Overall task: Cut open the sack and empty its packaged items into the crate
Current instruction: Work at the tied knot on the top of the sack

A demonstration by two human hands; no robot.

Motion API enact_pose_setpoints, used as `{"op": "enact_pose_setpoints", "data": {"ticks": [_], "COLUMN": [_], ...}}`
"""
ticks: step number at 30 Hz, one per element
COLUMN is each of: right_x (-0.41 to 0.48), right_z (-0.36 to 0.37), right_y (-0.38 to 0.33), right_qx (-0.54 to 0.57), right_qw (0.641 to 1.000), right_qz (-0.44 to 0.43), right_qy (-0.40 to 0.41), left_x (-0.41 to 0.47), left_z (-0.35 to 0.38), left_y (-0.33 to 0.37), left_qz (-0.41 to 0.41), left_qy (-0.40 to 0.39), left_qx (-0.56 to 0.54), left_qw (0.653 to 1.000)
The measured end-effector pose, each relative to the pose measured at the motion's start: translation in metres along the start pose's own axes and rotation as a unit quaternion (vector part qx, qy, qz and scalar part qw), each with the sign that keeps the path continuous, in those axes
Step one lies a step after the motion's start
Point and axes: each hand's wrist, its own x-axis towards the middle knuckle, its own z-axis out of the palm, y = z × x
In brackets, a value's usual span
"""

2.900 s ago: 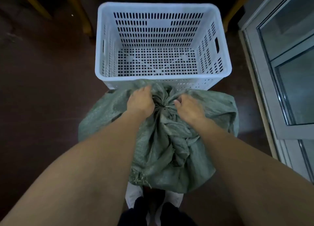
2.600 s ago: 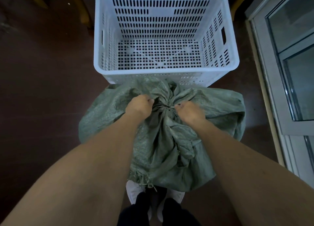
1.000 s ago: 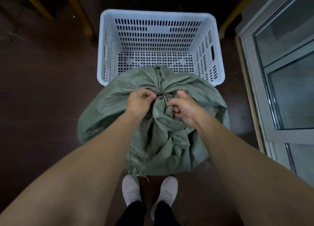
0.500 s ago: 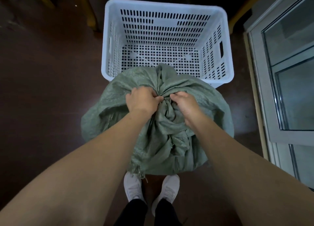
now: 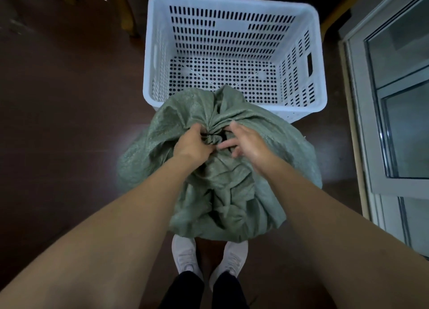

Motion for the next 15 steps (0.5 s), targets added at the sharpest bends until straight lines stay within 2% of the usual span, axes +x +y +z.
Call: {"op": "enact_pose_setpoints", "data": {"ticks": [3,5,8,11,15], "right_x": [0.004,0.004,0.004,0.007,0.006], "right_z": [-0.006,-0.006,-0.002,-0.002,-0.008], "right_y": [0.001,0.002,0.003,0.004,0.005], "right_qx": [-0.038,-0.01,0.079,0.152,0.132], "right_qw": [0.997,0.998,0.996,0.984,0.985], "right_qz": [-0.019,-0.016,0.0,0.015,0.032], "right_qy": [0.063,0.062,0.049,0.088,0.106], "left_x": [0.0,0.0,-0.001,-0.005,-0.009], "left_z": [-0.004,-0.007,-0.009,-0.008,-0.015], "left_y": [-0.005,-0.005,0.0,0.005,0.009], "left_qz": [0.021,0.029,0.03,0.036,0.046], "left_qy": [-0.013,-0.022,-0.037,-0.072,-0.123], "left_qx": [-0.162,-0.218,-0.255,-0.27,-0.264], "left_qw": [0.986,0.975,0.966,0.96,0.956]}}
